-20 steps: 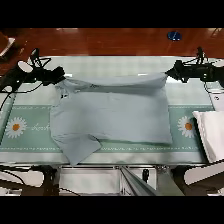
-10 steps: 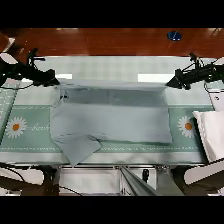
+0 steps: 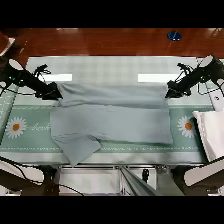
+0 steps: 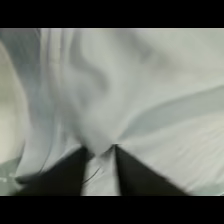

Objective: Fold the shirts.

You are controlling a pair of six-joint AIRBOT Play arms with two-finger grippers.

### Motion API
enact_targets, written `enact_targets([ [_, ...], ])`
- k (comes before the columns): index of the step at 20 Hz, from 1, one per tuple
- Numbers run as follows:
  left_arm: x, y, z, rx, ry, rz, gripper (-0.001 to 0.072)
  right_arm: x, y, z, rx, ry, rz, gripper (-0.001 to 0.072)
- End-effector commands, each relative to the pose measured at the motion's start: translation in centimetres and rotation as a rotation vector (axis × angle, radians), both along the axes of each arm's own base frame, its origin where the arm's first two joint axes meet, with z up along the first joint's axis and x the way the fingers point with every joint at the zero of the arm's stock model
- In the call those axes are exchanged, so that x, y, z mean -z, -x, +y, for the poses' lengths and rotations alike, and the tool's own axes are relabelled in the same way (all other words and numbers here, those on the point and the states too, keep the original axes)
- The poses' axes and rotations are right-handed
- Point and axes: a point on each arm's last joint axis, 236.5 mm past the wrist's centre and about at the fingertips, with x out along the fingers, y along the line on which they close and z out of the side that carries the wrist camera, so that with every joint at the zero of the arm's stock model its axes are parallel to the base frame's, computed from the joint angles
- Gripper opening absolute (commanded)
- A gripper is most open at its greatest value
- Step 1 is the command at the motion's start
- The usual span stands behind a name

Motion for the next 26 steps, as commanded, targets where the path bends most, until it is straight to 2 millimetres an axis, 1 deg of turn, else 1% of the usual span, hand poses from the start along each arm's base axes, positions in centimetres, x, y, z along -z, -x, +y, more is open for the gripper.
enact_targets([
  [1, -0.3, 1.6, -0.3, -0.007, 0.016, 0.081, 0.051, 0.0, 1.6, 0.2, 0.004, 0.022, 0.08, 0.041],
  [3, -1.6, 2.6, -0.8, 0.015, 0.038, 0.098, 0.051, -0.9, 2.6, -1.0, -0.019, 0.073, 0.099, 0.0408],
  [5, -2.7, 4.1, -1.2, 0.031, 0.044, 0.081, 0.051, -3.3, 3.0, -3.0, -0.036, 0.17, 0.05, 0.0408],
  [6, -2.9, 5.2, -1.2, 0.026, 0.036, 0.055, 0.051, -4.4, 3.1, -3.7, -0.024, 0.202, 0.003, 0.0408],
  [7, -2.8, 6.4, -0.9, 0.002, 0.022, 0.028, 0.051, -5.4, 3.4, -4.0, 0.002, 0.217, -0.062, 0.0408],
  [8, -2.3, 8.1, -0.1, -0.033, -0.001, 0.0, 0.051, -5.9, 3.9, -4.2, 0.039, 0.23, -0.12, 0.0408],
  [9, -1.7, 10.2, 0.9, -0.076, -0.016, -0.013, 0.051, -6.0, 5.0, -4.4, 0.092, 0.233, -0.17, 0.0408],
  [10, -1.3, 12.4, 1.6, -0.117, -0.012, -0.014, 0.051, -5.8, 6.4, -4.0, 0.137, 0.213, -0.211, 0.0408],
  [11, -0.9, 14.2, 2.2, -0.175, -0.005, -0.013, 0.051, -5.4, 7.8, -3.1, 0.184, 0.177, -0.244, 0.0408],
  [12, -0.7, 15.5, 2.4, -0.257, 0.019, -0.031, 0.051, -4.8, 9.4, -1.8, 0.232, 0.127, -0.282, 0.0408],
  [13, -0.7, 16.2, 2.7, -0.344, 0.04, -0.059, 0.051, -4.3, 10.6, -0.5, 0.266, 0.081, -0.303, 0.0408],
  [14, -0.8, 16.4, 3.1, -0.42, 0.045, -0.088, 0.051, -3.7, 11.8, 0.7, 0.288, 0.044, -0.312, 0.0408],
  [15, -0.7, 17.1, 3.3, -0.45, 0.042, -0.094, 0.051, -3.2, 13.0, 1.9, 0.304, 0.003, -0.304, 0.0408],
  [17, 0.2, 19.1, 3.2, -0.448, 0.004, -0.021, 0.051, -2.3, 14.7, 3.6, 0.303, -0.057, -0.28, 0.0408],
  [19, 0.8, 20.8, 2.2, -0.393, -0.003, 0.055, 0.051, -1.8, 15.5, 4.3, 0.29, -0.081, -0.262, 0.0408],
  [22, 1.4, 22.1, 0.2, -0.321, 0.02, 0.109, 0.051, -1.9, 15.4, 4.5, 0.293, -0.093, -0.267, 0.0408],
  [25, 2.8, 22.6, -2.1, -0.286, 0.039, 0.117, 0.051, -2.4, 14.9, 5.2, 0.315, -0.131, -0.277, 0.0408],
  [26, 3.2, 22.5, -2.7, -0.29, 0.05, 0.115, 0.0509, -2.5, 14.8, 5.3, 0.322, -0.139, -0.281, 0.0408],
])
